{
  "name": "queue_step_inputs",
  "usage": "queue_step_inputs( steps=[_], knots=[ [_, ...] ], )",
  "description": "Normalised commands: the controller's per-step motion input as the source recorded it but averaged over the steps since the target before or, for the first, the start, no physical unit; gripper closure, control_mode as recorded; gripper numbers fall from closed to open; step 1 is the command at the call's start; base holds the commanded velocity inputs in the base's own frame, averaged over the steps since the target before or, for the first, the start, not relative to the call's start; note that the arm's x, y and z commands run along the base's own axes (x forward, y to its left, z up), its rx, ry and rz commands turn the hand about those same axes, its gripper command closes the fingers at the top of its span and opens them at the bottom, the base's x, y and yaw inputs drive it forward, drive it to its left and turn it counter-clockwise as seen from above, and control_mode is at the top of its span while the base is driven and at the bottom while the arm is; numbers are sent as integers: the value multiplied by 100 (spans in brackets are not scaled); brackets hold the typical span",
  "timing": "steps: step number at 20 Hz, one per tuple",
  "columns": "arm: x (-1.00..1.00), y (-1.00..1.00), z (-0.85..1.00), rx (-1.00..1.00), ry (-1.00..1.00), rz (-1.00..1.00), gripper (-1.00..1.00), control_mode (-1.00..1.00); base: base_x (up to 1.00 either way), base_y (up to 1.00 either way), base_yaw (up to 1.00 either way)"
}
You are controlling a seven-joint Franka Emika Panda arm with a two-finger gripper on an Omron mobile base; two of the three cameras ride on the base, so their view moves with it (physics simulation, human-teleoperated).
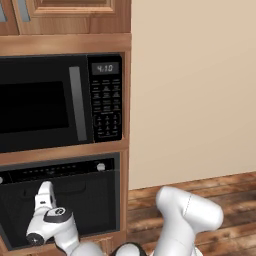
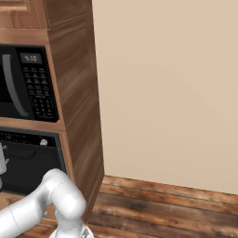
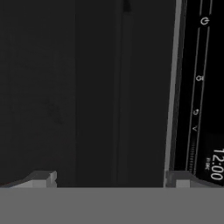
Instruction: Take the fish from the oven and place it on the plate on the counter.
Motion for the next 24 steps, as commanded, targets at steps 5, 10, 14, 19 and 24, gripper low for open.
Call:
queue_step_inputs(
  steps=[5,10,14,19,24],
  knots=[
    [26,12,-30,0,0,0,-100,-100,0,0,0],
    [16,12,-25,0,0,0,-100,-100,0,0,0],
    [2,5,0,0,0,0,-100,-100,0,0,0],
    [0,0,0,0,0,0,100,-100,0,0,0],
    [0,0,0,0,0,0,100,-100,0,0,0]
  ],
)
